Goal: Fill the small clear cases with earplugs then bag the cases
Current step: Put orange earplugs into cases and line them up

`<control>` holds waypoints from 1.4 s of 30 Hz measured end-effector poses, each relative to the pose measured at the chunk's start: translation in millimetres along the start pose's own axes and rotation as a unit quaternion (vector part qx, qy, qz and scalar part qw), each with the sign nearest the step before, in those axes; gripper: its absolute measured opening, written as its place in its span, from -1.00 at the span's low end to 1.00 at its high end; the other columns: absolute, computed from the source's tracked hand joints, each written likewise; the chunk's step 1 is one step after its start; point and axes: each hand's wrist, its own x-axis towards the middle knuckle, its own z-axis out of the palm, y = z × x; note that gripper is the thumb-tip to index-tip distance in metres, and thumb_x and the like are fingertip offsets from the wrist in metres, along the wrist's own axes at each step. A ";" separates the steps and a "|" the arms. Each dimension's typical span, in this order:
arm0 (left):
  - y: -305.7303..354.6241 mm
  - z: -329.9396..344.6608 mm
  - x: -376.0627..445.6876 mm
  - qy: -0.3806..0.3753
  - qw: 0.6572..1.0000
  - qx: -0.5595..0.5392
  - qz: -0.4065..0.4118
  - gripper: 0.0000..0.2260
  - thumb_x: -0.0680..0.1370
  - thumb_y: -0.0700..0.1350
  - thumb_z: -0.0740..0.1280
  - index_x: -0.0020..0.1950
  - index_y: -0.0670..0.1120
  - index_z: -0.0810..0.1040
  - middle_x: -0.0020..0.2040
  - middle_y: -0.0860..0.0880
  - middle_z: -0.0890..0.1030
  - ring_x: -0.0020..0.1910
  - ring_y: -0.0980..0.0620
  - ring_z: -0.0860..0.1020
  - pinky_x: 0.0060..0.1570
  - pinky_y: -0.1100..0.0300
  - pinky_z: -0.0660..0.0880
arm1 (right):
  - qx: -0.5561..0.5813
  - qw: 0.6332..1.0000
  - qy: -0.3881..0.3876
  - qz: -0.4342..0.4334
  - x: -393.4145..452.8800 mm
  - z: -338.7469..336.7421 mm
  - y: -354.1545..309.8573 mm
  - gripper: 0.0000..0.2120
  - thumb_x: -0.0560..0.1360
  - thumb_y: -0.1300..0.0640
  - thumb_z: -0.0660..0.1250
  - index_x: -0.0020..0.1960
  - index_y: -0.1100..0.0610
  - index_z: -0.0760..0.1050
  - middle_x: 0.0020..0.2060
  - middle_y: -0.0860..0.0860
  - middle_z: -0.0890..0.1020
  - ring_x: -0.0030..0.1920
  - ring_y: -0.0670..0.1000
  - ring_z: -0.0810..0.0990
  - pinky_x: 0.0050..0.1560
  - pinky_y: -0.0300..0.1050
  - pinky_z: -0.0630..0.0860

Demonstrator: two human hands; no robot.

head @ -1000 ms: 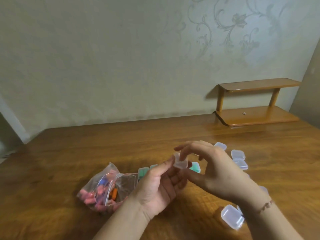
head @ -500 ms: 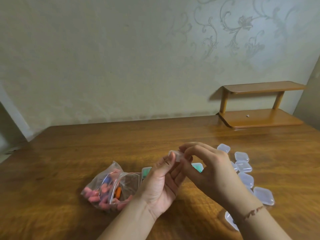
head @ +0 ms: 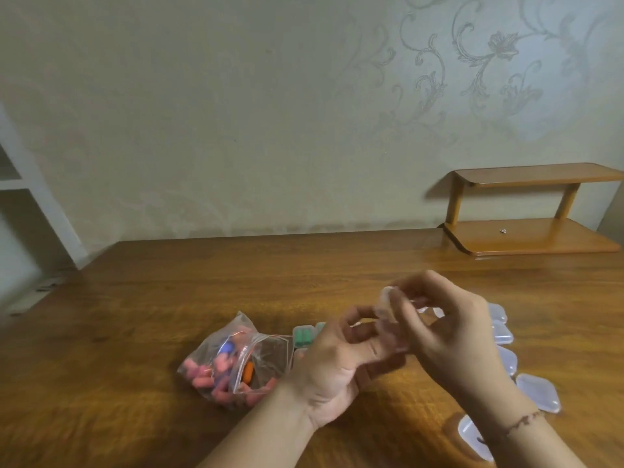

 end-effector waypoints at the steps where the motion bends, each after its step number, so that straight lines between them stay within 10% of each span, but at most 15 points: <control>1: -1.3 3.4 -0.6 -0.017 0.999 0.030 -0.013 -0.71 0.44 -0.31 0.45 0.13 -0.07 0.65 -0.02 -0.09 0.68 -0.02 -0.04 0.66 -0.03 0.13 0.60 | 0.006 1.000 -0.010 0.019 0.4 -2.0 0.8 -0.89 0.47 0.15 0.43 -0.22 0.06 0.54 -0.36 -0.15 0.63 -0.26 -0.12 0.63 -0.26 -0.33 0.50; 8: 20.6 3.2 -7.9 -0.045 0.998 0.049 -0.023 -0.72 0.58 -0.30 0.31 0.24 -0.08 0.62 0.11 -0.15 0.64 0.14 -0.10 0.61 0.21 0.04 0.52 | 0.144 0.986 -0.027 0.084 -0.4 -1.3 -3.1 -0.83 0.53 -0.08 0.33 -0.01 -0.01 0.61 0.02 -0.12 0.68 -0.04 -0.03 0.67 -0.15 -0.04 0.62; 12: 54.2 -10.8 -17.4 0.036 0.999 0.001 -0.028 -0.71 0.54 -0.23 0.40 0.25 -0.17 0.55 0.06 -0.21 0.63 0.03 -0.10 0.65 0.04 0.10 0.60 | 0.104 0.992 0.013 0.076 -2.9 5.2 -7.0 -0.96 0.53 -0.04 0.36 -0.06 -0.10 0.57 -0.12 -0.11 0.65 -0.09 -0.02 0.61 -0.22 -0.23 0.56; 17: 98.8 -57.8 -53.5 0.143 0.988 -0.053 0.026 -0.56 0.49 -0.08 0.36 0.32 -0.24 0.51 -0.06 -0.17 0.61 -0.14 -0.05 0.60 -0.07 0.11 0.51 | 0.023 0.983 -0.178 0.024 -14.2 32.7 -24.8 -0.93 0.46 0.03 0.44 -0.20 -0.09 0.61 -0.31 -0.17 0.63 -0.36 -0.13 0.54 -0.40 -0.41 0.38; 22: 107.4 -106.3 -73.4 0.256 0.957 -0.124 0.060 -0.56 0.51 0.05 0.31 0.26 -0.22 0.58 -0.13 -0.15 0.62 -0.13 -0.05 0.58 -0.03 0.09 0.47 | -0.113 0.920 -0.374 -0.043 -4.4 82.6 -56.0 -0.85 0.52 -0.08 0.33 0.05 -0.20 0.62 -0.17 -0.33 0.59 -0.22 -0.26 0.53 -0.26 -0.39 0.44; 30: 102.2 -122.2 -79.8 0.290 0.935 -0.196 0.051 -0.55 0.63 0.11 0.21 0.25 -0.23 0.59 -0.10 -0.18 0.60 -0.13 -0.09 0.58 -0.02 0.04 0.50 | -0.249 0.874 -0.416 0.039 -5.7 133.9 -73.5 -0.71 0.50 0.00 0.24 -0.37 -0.05 0.27 -0.39 -0.12 0.44 -0.38 -0.13 0.43 -0.45 -0.34 0.27; 42: 102.8 -124.5 -79.9 0.319 0.926 -0.201 0.025 -0.57 0.63 0.11 0.22 0.23 -0.22 0.60 -0.04 -0.21 0.60 -0.09 -0.12 0.60 -0.03 0.03 0.55 | -0.249 0.884 -0.394 0.043 -12.5 134.2 -81.9 -0.71 0.50 -0.18 0.30 0.16 -0.09 0.51 -0.21 -0.20 0.40 -0.07 -0.15 0.57 -0.10 -0.33 0.49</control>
